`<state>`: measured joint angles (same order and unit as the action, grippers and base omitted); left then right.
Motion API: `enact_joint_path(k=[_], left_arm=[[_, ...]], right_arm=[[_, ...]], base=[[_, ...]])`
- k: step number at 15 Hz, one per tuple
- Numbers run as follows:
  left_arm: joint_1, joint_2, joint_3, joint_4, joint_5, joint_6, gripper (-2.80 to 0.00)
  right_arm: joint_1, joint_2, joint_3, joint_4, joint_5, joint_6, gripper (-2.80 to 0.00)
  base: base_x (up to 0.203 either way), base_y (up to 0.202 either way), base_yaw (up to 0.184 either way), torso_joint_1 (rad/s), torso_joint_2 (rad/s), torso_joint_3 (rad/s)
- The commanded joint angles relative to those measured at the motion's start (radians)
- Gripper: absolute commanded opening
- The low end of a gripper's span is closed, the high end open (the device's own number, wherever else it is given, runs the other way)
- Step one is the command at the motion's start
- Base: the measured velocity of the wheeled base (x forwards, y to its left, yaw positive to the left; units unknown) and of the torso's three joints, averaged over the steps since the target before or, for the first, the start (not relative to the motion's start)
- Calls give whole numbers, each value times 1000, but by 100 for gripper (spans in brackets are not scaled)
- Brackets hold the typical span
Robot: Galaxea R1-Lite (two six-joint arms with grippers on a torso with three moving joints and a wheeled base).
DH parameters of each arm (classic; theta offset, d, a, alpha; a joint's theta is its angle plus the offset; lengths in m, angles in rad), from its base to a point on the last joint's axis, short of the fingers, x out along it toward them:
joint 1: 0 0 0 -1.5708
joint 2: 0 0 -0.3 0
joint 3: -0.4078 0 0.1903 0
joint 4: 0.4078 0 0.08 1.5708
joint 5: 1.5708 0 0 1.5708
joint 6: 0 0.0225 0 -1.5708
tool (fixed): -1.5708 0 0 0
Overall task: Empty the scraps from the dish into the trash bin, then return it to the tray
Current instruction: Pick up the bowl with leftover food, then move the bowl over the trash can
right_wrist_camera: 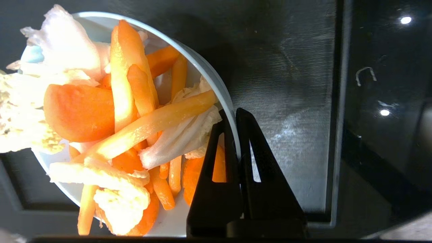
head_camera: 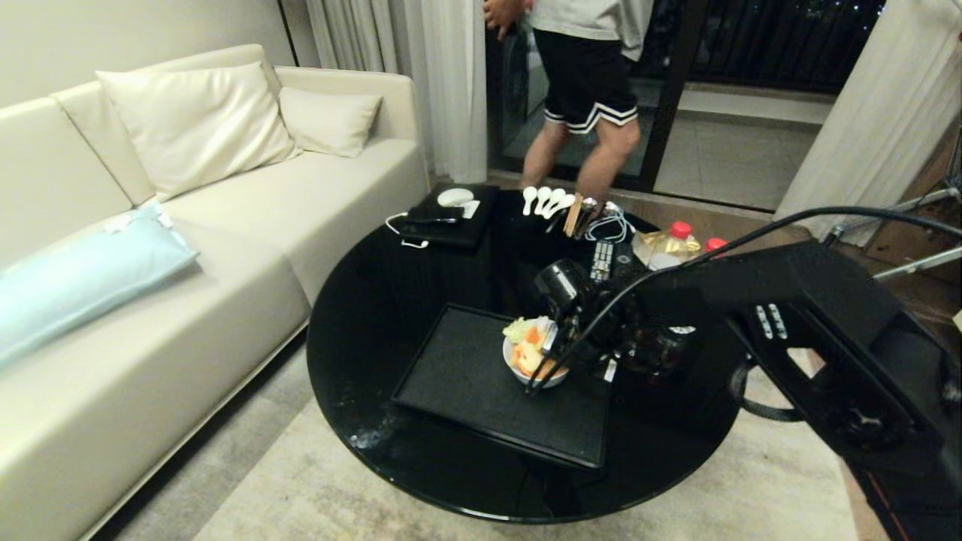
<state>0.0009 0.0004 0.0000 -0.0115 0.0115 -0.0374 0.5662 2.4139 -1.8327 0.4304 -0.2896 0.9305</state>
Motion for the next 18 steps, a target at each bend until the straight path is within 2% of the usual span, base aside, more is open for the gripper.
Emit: enact_joint_path(k=[1, 5, 18], left_arm=[[1, 0, 0, -1, 1, -1, -280], [1, 0, 0, -1, 1, -1, -280], [1, 0, 0, -1, 1, -1, -280]], right_arm=[[-5, -70, 21, 2, -3, 9, -280], [-16, -176, 98, 3, -5, 8, -280], [-115, -565, 561, -23, -13, 8, -280]], base=[[0, 0, 0, 0, 0, 0], [0, 0, 0, 0, 0, 0], [0, 0, 0, 0, 0, 0]])
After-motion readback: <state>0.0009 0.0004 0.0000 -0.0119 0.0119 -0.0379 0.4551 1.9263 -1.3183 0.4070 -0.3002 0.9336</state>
